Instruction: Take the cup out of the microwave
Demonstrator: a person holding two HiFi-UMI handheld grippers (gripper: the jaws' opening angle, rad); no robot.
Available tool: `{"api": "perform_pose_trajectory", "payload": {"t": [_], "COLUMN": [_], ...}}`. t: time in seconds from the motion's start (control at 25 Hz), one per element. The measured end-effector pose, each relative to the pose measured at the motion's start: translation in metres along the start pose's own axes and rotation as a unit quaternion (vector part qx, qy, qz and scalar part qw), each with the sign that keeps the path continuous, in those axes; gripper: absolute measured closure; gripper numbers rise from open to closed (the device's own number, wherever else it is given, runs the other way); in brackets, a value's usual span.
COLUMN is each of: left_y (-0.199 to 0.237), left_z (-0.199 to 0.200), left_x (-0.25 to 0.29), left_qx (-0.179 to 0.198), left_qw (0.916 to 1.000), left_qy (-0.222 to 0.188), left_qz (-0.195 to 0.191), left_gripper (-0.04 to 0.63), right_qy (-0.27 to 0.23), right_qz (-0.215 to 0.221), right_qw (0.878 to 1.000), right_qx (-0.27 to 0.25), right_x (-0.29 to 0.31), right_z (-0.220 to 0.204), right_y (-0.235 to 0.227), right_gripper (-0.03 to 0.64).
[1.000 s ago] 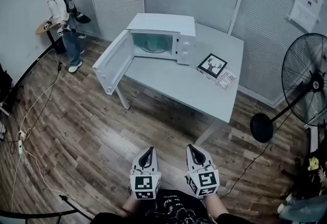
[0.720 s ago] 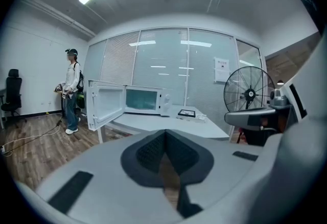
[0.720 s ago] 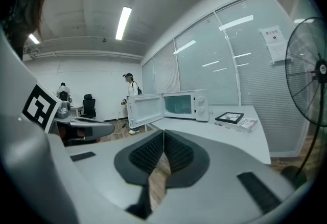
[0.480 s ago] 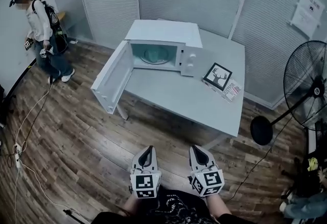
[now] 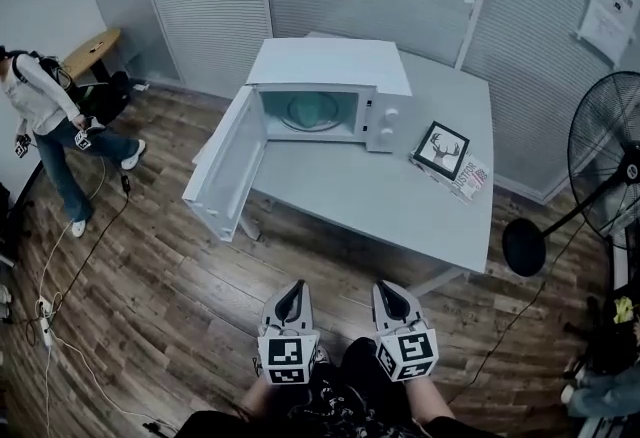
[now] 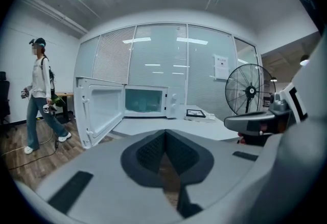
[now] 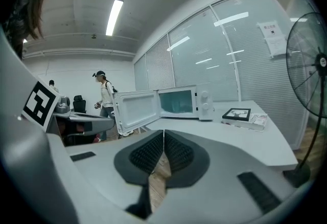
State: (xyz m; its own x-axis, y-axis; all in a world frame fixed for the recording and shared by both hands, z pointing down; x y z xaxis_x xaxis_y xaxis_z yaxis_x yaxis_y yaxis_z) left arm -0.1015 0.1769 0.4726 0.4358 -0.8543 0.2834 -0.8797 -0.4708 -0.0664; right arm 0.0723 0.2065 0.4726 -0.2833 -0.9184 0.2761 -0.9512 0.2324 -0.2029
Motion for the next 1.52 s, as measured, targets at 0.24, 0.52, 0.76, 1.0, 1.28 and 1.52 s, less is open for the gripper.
{"api": "perform_pose_trajectory", "payload": {"t": [0.24, 0.52, 0.76, 1.0, 1.28, 1.52], "left_y": [0.008, 0.015, 0.021, 0.025, 0.019, 0.017], "left_z": [-0.005, 0.008, 0.019, 0.032, 0.047, 0.054], "left_x": [0.022, 0.066, 0.110, 0.152, 0.193, 0.212], "left_qx": [-0.003, -0.021, -0.025, -0.030, -0.031, -0.035], "left_qw": [0.9997, 0.9983, 0.9964, 0.9936, 0.9914, 0.9881], "left_qy": [0.012, 0.017, 0.029, 0.038, 0.043, 0.044], "left_qz": [0.020, 0.051, 0.075, 0.102, 0.120, 0.143], "left_gripper": [0.591, 0.591, 0.591, 0.591, 0.591, 0.591], "right_qy": [0.004, 0.015, 0.021, 0.023, 0.024, 0.022], "right_qz": [0.014, 0.047, 0.070, 0.102, 0.134, 0.167], "right_qw": [1.000, 0.999, 0.997, 0.995, 0.991, 0.986], "right_qx": [-0.003, -0.012, -0.005, -0.005, -0.009, -0.016], "right_x": [0.026, 0.079, 0.127, 0.171, 0.208, 0.232], "right_z": [0.005, 0.027, 0.042, 0.061, 0.079, 0.093], "right_y": [-0.012, -0.044, -0.070, -0.094, -0.115, -0.124], "right_gripper": [0.611, 0.611, 0.611, 0.611, 0.611, 0.611]}}
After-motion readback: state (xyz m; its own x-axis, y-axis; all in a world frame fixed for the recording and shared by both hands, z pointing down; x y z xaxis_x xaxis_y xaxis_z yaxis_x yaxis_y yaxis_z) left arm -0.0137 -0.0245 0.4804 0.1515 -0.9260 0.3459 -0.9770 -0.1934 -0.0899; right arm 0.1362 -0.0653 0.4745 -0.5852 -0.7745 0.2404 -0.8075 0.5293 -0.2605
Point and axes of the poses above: the fingertips, and each gripper's own axes: x forward along the fingers, y to its left, z out of its top, the point moved 4 cm from there along -x, backward along the fingers, and after that the axes turned 7 degrees about x, right-handed, at the moved point
